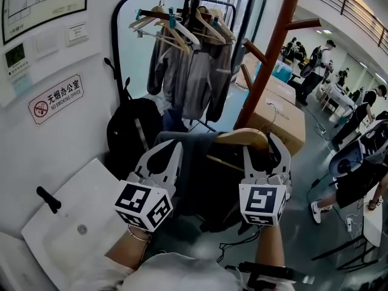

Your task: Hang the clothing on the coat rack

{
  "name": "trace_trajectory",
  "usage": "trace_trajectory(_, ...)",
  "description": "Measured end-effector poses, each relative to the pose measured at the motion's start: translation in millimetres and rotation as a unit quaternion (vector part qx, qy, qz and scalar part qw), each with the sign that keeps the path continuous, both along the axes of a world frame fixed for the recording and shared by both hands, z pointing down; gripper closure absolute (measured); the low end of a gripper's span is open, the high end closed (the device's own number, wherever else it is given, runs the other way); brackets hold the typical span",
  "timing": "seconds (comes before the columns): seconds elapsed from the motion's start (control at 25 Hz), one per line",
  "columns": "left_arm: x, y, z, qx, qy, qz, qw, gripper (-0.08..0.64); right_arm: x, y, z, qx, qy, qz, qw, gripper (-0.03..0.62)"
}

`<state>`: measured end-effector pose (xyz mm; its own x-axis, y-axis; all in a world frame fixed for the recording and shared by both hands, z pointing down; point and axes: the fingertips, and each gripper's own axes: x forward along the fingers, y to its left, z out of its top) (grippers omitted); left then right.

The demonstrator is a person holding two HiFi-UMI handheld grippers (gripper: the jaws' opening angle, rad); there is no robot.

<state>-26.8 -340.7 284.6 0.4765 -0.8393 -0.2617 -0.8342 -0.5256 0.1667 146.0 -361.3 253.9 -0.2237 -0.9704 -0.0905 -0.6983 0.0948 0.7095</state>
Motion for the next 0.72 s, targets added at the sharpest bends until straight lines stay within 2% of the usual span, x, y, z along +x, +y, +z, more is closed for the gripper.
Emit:
trace_trajectory(0.44,12.2,-1.1,-38.3,0.036,-0.021,-0.021,0.9989,0.552,4.0,-6.6,-42.5,-0.001,0.012,-0.013,1.000,0.364)
trace_trajectory(0.72,18.1,-0.5,-52.9,0.044,-0.032,-0.024,0.9982,0.552,3.6,-8.8,-59.8,-0.004,0.019,-0.027,0.999,0.364)
